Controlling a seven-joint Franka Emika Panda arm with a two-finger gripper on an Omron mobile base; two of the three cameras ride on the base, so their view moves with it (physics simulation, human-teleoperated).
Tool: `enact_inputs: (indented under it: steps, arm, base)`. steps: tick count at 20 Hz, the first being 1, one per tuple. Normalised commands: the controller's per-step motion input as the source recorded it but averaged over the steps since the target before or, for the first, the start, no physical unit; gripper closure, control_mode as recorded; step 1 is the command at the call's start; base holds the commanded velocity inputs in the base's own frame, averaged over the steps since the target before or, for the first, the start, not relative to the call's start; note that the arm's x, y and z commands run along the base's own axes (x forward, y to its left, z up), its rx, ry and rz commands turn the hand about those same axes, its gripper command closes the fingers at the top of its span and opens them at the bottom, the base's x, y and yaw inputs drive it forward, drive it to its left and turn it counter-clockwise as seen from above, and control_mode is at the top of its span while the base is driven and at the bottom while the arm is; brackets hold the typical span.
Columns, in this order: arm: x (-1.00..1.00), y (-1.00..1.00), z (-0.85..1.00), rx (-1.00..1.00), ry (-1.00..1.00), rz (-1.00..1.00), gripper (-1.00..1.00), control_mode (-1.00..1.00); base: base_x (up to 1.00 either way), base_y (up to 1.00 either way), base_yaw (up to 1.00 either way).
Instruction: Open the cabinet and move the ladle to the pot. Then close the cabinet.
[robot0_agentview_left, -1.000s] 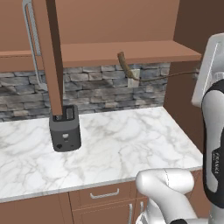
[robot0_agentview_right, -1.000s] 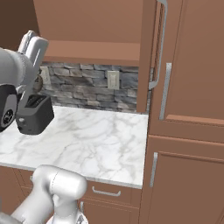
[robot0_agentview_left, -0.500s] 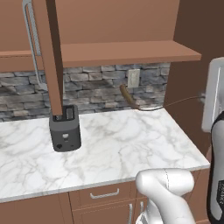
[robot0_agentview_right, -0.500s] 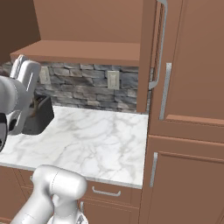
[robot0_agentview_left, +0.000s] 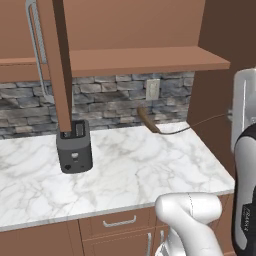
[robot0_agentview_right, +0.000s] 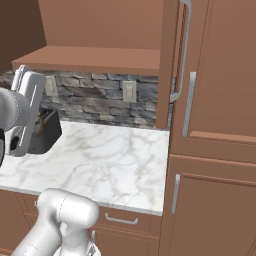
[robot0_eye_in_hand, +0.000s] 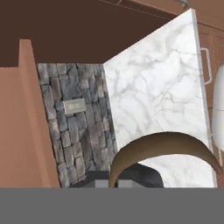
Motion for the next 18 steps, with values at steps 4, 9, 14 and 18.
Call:
enact_inputs:
  steps: [4, 9, 14, 18]
  arm:
    - [0.0, 0.0, -0.25, 0.0, 0.14, 0.01, 1.0, -1.0]
    - [0.0, 0.0, -0.15, 0.0, 0.1, 0.0, 1.0, 1.0]
    - [0.0, 0.0, 0.0, 0.0, 0.0, 0.0, 1.0, 1.0]
    - [0.0, 0.0, 0.0, 0.0, 0.0, 0.0, 1.0, 1.0]
  base:
    - [0.0, 0.0, 0.0]
    - [-0.02, 0.0, 0.0]
    - [-0.51, 0.0, 0.0]
    - [-0.96, 0.02, 0.0]
